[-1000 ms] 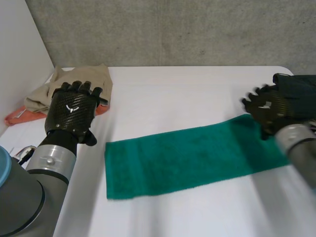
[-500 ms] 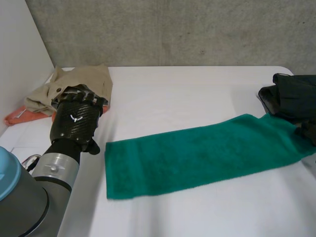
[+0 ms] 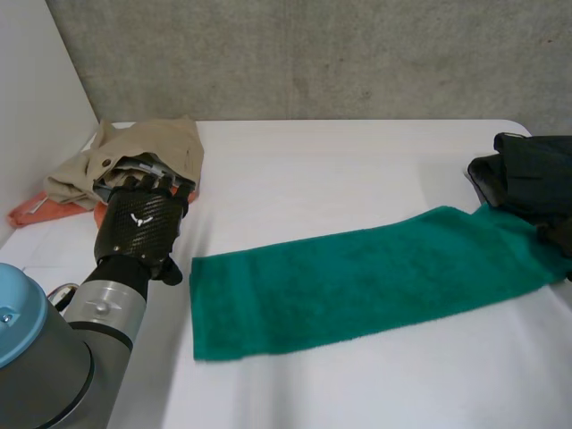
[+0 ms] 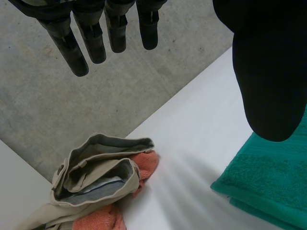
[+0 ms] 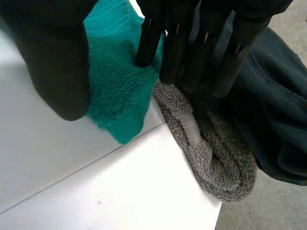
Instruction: Fold the laundry.
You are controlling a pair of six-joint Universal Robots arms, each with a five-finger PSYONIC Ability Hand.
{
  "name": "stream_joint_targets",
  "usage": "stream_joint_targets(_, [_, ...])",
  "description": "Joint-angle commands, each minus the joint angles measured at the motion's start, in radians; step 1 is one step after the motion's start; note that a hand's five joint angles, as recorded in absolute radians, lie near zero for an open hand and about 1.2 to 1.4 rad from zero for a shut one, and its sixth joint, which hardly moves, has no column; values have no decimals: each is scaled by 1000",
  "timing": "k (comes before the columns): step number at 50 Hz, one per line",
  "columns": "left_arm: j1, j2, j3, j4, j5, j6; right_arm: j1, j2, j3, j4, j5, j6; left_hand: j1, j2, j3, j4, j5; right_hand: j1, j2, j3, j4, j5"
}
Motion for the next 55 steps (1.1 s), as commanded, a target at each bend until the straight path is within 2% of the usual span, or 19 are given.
stream_joint_targets(1, [0,0,-1,0,0,0,0,38,-40,-1,2,0,-37,-24,-28,-23,-24,739,745,742,740,742])
stream_joint_targets(8, [0,12,-1,-2,0,0,-1,23,-30,20,52,-2,-40,-27,-31,-26,-27,741,747,744,742,744])
stream_joint_targets(14, [3,35,-2,-9,0,0,35,-114,-25,140,184,1,-40,-27,-31,-26,-27,741,747,744,742,744])
stream_joint_targets(17, [10,75,-9,-9,2,1,165,-171,-39,184,259,10,-40,-27,-31,-26,-27,741,747,744,742,744])
stream_joint_targets(21, [24,118,-9,-11,0,1,401,-204,-80,191,399,76,-43,-30,-34,-29,-30,741,747,744,742,744])
stream_joint_targets(23, [39,146,-10,-12,2,1,474,-208,-100,191,423,98,-43,-30,-34,-29,-30,741,747,744,742,744])
stream_joint_targets(24, [46,155,-10,-12,2,1,553,-209,-125,184,443,117,-43,-30,-34,-29,-30,741,747,744,742,744])
stream_joint_targets(31, [86,210,-15,-12,2,1,851,-206,-188,103,450,162,-43,-30,-34,-29,-30,741,747,744,742,744])
stream_joint_targets(33, [87,218,-19,-12,2,1,972,-188,-189,51,445,152,-43,-30,-34,-29,-30,741,747,744,742,744])
stream_joint_targets(35, [89,226,-32,-12,2,-3,1093,-137,-189,-12,425,148,-43,-30,-34,-29,-30,741,747,744,742,744])
stream_joint_targets(38, [89,227,-45,-12,3,-6,1210,-64,-176,-58,396,147,-46,-33,-37,-31,-33,741,747,744,742,744])
stream_joint_targets(42, [92,226,-58,-11,14,-11,1296,21,-165,-67,370,124,-46,-33,-37,-31,-33,741,747,744,742,744])
stream_joint_targets(47, [93,220,-59,-8,37,-13,1309,46,-153,-66,368,110,-46,-33,-37,-31,-33,741,747,744,742,744])
stream_joint_targets(49, [93,212,-53,-5,46,-13,1304,33,-140,-64,367,113,-46,-33,-37,-31,-33,529,535,532,530,532])
stream_joint_targets(50, [92,210,-52,-2,48,-13,1304,18,-119,-66,358,128,-46,-33,-37,-31,-33,208,214,211,209,211])
stream_joint_targets(55, [81,183,-26,5,58,-13,1278,-46,-48,-87,362,138,-43,-30,-34,-29,-30,-378,-373,-375,-377,-376])
